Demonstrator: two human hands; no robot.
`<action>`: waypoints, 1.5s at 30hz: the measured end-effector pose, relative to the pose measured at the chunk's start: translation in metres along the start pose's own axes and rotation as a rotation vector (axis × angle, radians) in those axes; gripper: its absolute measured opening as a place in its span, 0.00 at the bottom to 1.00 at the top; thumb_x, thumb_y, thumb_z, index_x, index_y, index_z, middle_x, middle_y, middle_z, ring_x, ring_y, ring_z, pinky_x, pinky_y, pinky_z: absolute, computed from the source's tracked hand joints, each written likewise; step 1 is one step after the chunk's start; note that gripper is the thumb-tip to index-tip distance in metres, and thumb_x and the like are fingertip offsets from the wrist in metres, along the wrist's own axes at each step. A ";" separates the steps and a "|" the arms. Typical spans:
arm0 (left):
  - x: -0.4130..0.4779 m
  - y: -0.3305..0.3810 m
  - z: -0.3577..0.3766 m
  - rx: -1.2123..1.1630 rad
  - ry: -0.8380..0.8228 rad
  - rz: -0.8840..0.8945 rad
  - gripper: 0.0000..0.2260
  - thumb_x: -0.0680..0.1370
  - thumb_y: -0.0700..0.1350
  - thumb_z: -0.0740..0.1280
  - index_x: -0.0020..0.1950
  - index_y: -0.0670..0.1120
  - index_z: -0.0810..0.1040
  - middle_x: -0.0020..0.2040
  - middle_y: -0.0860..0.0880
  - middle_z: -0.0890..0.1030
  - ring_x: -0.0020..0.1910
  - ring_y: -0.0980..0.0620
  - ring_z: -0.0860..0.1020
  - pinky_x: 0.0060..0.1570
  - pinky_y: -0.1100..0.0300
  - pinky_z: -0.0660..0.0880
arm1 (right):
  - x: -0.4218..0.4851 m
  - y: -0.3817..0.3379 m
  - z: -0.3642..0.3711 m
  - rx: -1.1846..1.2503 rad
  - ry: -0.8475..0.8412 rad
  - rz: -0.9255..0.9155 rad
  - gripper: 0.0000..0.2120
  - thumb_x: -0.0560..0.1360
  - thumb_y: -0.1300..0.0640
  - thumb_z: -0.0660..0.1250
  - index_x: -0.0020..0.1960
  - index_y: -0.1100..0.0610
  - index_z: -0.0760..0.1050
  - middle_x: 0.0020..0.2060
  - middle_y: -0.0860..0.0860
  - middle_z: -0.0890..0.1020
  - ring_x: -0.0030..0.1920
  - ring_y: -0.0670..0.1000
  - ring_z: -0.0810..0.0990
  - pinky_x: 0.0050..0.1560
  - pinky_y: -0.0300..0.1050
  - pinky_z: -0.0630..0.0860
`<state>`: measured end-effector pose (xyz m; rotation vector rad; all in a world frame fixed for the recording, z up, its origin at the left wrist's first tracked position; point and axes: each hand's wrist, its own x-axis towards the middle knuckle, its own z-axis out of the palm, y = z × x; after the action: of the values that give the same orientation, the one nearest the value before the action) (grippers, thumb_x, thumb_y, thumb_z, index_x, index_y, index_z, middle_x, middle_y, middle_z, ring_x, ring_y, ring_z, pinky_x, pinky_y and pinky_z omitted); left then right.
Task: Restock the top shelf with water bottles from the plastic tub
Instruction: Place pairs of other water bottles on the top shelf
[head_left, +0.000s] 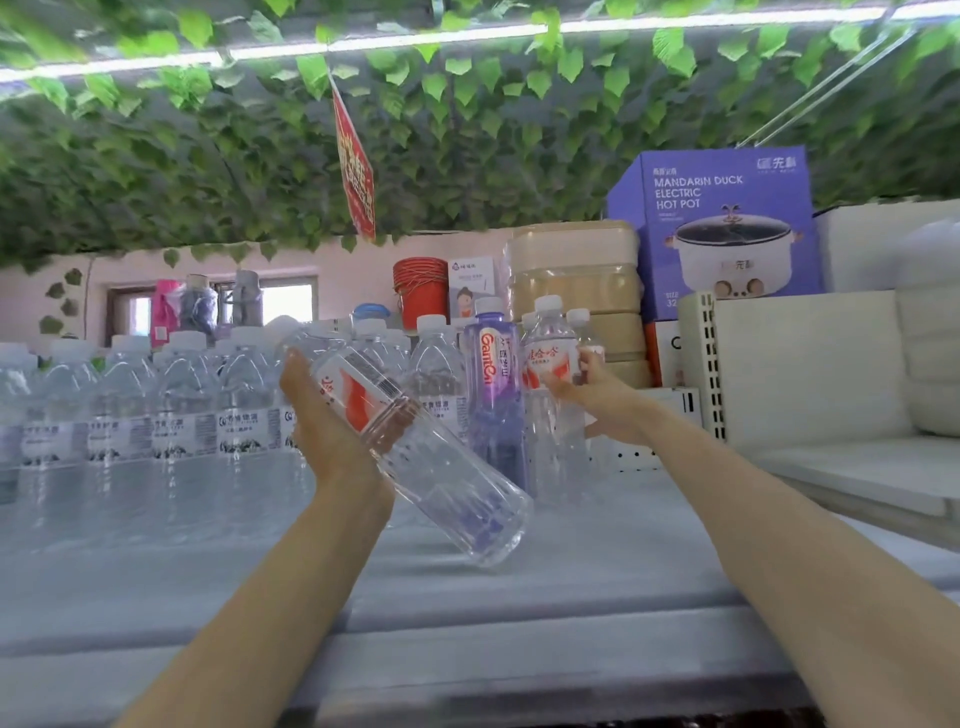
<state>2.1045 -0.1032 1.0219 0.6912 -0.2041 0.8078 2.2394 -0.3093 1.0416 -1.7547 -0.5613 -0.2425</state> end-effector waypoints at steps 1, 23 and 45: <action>0.000 0.000 0.001 -0.005 0.004 -0.008 0.12 0.75 0.64 0.59 0.47 0.58 0.74 0.56 0.52 0.79 0.57 0.48 0.78 0.56 0.47 0.76 | 0.000 0.000 -0.001 -0.006 -0.002 0.012 0.34 0.75 0.51 0.67 0.73 0.52 0.52 0.55 0.48 0.73 0.62 0.54 0.70 0.60 0.65 0.69; -0.001 -0.003 0.002 0.021 -0.050 0.025 0.13 0.77 0.61 0.58 0.45 0.55 0.75 0.41 0.54 0.80 0.39 0.55 0.80 0.35 0.60 0.77 | 0.004 0.023 0.006 -0.529 0.043 0.262 0.28 0.76 0.60 0.68 0.71 0.58 0.60 0.68 0.58 0.68 0.59 0.58 0.74 0.41 0.49 0.79; 0.000 -0.003 0.003 0.052 0.017 -0.014 0.13 0.76 0.63 0.59 0.42 0.54 0.73 0.41 0.52 0.78 0.40 0.54 0.78 0.43 0.55 0.78 | -0.012 0.016 0.013 -1.588 0.128 -0.049 0.66 0.61 0.35 0.73 0.65 0.51 0.17 0.71 0.55 0.25 0.74 0.60 0.31 0.68 0.70 0.42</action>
<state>2.1070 -0.1071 1.0227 0.7335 -0.1635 0.8073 2.2352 -0.3022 1.0192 -3.1904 -0.2600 -1.0215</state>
